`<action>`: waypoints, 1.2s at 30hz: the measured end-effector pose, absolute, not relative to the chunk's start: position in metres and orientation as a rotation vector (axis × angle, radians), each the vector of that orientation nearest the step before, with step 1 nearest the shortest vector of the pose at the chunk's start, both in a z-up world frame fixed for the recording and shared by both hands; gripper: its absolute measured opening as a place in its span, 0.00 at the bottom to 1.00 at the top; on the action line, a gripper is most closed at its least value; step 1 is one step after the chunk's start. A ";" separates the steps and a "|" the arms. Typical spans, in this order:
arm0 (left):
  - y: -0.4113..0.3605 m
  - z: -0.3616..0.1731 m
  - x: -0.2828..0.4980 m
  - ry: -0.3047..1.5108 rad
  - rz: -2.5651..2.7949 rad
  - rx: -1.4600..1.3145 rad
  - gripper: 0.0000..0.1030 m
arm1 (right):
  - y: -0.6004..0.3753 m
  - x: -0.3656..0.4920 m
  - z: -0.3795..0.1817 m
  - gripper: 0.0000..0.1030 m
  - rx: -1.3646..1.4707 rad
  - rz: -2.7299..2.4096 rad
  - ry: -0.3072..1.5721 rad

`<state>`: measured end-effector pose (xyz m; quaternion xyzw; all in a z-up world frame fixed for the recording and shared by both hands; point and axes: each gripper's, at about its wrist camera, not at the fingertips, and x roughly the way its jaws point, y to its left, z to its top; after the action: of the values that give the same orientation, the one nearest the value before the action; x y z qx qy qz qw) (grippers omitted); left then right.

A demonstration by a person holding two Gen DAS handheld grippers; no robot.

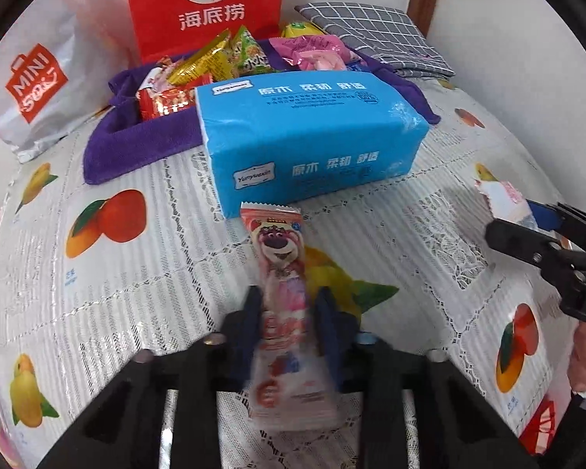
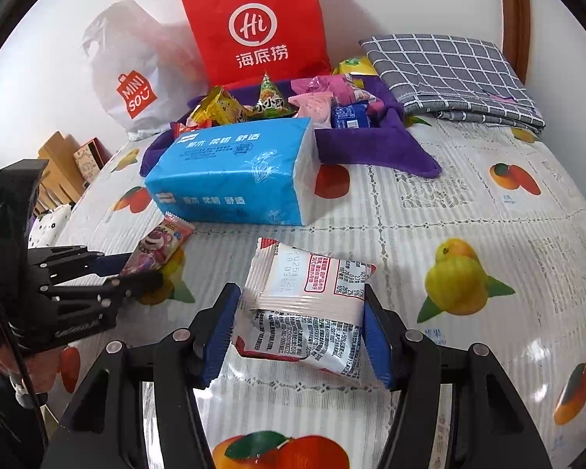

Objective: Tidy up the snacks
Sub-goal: 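Grasp the pink bear candy stick with the left tool while the right tool holds its packet, then carry the candy stick and white-and-red packet in both tools toward the purple towel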

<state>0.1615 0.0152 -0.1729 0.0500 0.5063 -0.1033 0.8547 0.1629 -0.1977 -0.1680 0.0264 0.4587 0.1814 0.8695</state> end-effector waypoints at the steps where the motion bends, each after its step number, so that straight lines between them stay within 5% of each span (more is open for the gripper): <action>1: 0.016 -0.172 0.162 1.066 -0.217 0.087 0.22 | -0.198 0.161 -0.167 0.58 0.053 0.378 0.959; 36: 0.015 -0.073 0.101 0.907 -0.199 -0.105 0.21 | -0.205 0.129 -0.088 0.58 0.041 0.378 0.888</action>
<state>0.1013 0.0147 -0.0728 -0.0508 0.4371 -0.0957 0.8929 0.1288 -0.2052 -0.0880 0.0196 0.4270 0.1818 0.8856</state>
